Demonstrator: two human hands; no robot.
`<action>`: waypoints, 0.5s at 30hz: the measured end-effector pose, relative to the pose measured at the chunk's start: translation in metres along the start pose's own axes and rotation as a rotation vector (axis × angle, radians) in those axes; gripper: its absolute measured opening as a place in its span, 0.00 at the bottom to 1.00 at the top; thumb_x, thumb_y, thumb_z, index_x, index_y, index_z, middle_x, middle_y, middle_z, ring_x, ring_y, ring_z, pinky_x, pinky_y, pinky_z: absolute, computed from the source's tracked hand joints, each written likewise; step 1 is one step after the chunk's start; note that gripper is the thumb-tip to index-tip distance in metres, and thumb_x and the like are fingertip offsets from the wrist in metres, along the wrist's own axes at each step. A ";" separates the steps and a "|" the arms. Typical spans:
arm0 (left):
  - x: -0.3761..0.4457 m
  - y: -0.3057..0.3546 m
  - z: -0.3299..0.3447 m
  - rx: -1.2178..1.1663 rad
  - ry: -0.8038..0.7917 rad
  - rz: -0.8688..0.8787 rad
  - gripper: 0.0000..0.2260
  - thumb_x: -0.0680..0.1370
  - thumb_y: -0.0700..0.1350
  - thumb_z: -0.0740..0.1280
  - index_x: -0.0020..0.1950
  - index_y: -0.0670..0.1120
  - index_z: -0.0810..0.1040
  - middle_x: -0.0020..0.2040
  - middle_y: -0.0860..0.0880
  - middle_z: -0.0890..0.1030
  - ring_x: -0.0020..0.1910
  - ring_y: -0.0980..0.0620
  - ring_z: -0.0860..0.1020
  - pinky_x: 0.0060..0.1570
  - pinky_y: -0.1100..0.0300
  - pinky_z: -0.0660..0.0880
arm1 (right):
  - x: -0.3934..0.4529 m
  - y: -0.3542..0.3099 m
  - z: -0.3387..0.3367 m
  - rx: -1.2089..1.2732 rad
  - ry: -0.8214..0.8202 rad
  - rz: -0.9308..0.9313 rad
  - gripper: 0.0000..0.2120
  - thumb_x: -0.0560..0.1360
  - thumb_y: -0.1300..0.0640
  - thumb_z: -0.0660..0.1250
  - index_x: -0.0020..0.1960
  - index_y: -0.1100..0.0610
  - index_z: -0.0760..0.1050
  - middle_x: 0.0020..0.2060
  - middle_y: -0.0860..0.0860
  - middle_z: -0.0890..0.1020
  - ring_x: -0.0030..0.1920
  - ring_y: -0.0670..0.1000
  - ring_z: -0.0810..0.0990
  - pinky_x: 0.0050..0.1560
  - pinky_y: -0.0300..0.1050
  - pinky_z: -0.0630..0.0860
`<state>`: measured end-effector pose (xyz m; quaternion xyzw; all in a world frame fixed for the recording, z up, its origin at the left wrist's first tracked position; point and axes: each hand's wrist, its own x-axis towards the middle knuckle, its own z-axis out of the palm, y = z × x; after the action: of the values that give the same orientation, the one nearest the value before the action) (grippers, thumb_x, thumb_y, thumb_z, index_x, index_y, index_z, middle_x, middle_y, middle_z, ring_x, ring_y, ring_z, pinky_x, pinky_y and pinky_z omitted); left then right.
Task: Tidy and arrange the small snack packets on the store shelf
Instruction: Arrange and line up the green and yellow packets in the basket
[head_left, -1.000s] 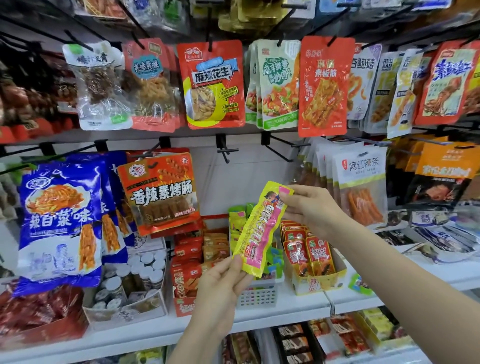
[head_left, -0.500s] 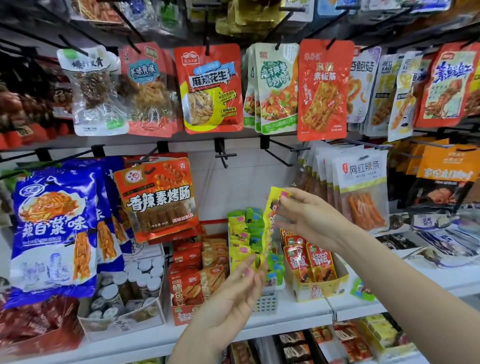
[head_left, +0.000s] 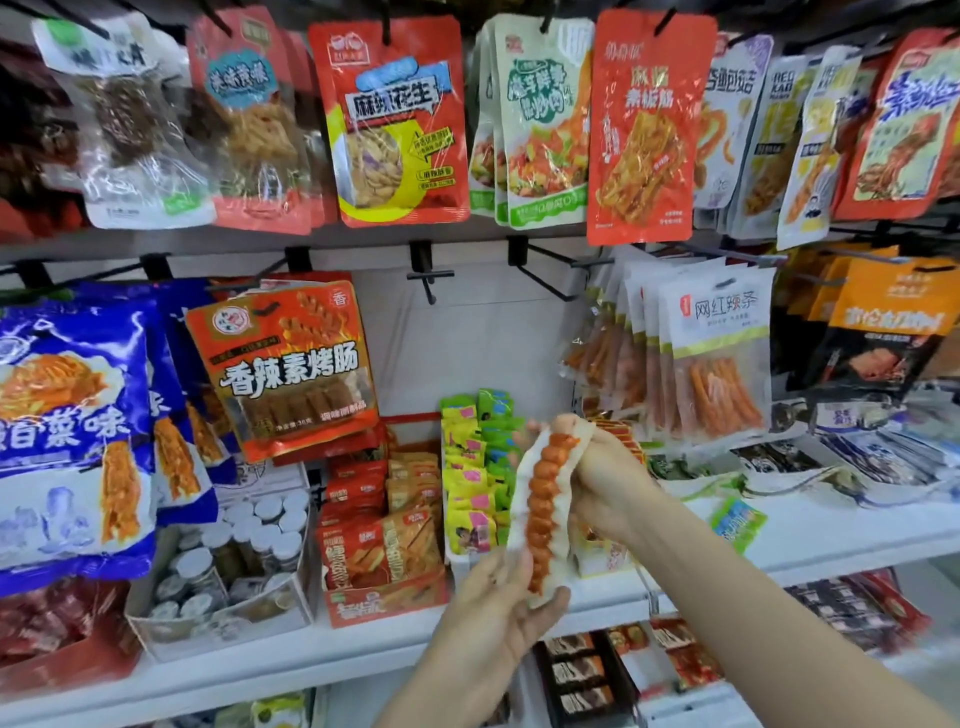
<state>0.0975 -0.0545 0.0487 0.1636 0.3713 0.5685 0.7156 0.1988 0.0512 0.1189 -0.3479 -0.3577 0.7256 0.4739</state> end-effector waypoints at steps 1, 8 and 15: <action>0.002 0.005 -0.005 0.027 0.015 0.036 0.14 0.77 0.40 0.68 0.60 0.36 0.78 0.53 0.40 0.84 0.44 0.47 0.83 0.39 0.58 0.82 | 0.003 -0.008 -0.005 0.028 -0.007 -0.012 0.09 0.77 0.72 0.61 0.46 0.62 0.77 0.44 0.60 0.84 0.41 0.57 0.86 0.35 0.49 0.82; 0.018 0.033 -0.012 0.282 -0.010 0.223 0.10 0.80 0.43 0.66 0.57 0.39 0.80 0.54 0.42 0.85 0.50 0.49 0.84 0.43 0.61 0.81 | 0.017 -0.043 -0.016 -0.060 -0.197 0.029 0.24 0.81 0.44 0.57 0.62 0.62 0.76 0.59 0.62 0.81 0.61 0.61 0.80 0.63 0.58 0.75; 0.029 0.042 -0.023 0.359 0.021 0.290 0.09 0.79 0.42 0.67 0.56 0.38 0.79 0.51 0.43 0.85 0.44 0.50 0.84 0.43 0.60 0.81 | 0.026 -0.059 -0.022 -0.680 -0.239 -0.130 0.14 0.76 0.50 0.69 0.51 0.61 0.84 0.48 0.58 0.86 0.50 0.55 0.85 0.47 0.44 0.82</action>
<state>0.0544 -0.0193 0.0512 0.3338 0.4467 0.5919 0.5820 0.2351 0.0969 0.1534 -0.3748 -0.6527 0.5692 0.3310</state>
